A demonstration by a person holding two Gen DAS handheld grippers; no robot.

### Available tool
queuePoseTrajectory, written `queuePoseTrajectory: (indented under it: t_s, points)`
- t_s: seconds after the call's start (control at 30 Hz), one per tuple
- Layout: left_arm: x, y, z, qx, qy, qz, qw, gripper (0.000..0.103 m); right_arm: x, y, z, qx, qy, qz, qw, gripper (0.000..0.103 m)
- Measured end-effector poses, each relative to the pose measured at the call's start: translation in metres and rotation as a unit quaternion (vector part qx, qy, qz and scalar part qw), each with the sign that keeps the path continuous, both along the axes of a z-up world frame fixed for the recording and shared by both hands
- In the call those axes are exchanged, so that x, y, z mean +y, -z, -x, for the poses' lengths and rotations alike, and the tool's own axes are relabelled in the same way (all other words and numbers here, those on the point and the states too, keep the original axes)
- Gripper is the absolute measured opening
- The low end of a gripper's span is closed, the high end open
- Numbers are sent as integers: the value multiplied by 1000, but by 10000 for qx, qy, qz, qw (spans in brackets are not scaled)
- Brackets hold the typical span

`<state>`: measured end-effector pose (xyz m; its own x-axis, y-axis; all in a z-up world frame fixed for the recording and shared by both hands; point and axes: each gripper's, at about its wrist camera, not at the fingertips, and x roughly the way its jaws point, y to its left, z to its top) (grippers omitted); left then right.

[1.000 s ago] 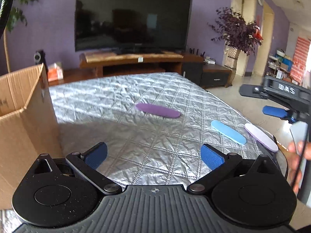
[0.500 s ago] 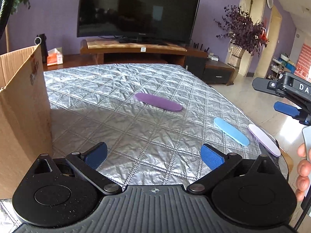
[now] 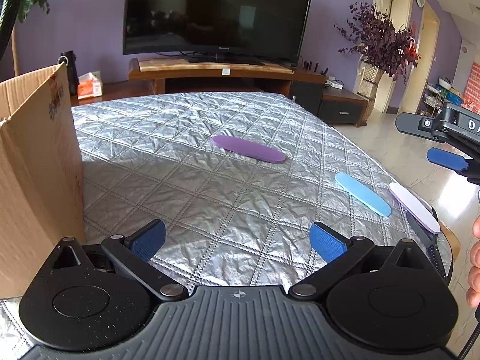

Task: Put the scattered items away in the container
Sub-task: 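Withdraw the left gripper from the cardboard box back over the bed, then reach the right gripper toward the purple oval pad on the bed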

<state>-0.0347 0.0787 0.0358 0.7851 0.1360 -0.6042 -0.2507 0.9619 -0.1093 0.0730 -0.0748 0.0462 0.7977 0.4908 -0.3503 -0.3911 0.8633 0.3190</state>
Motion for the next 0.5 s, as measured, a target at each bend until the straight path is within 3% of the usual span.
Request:
queuePoseTrajectory:
  t_s: [0.4, 0.5]
  points:
    - [-11, 6, 0, 63, 119, -58, 9999, 103, 4, -1, 3, -34, -162, 7, 9999, 51]
    - [-11, 6, 0, 51, 107, -61, 9999, 103, 4, 0, 2, -20, -161, 25, 9999, 48]
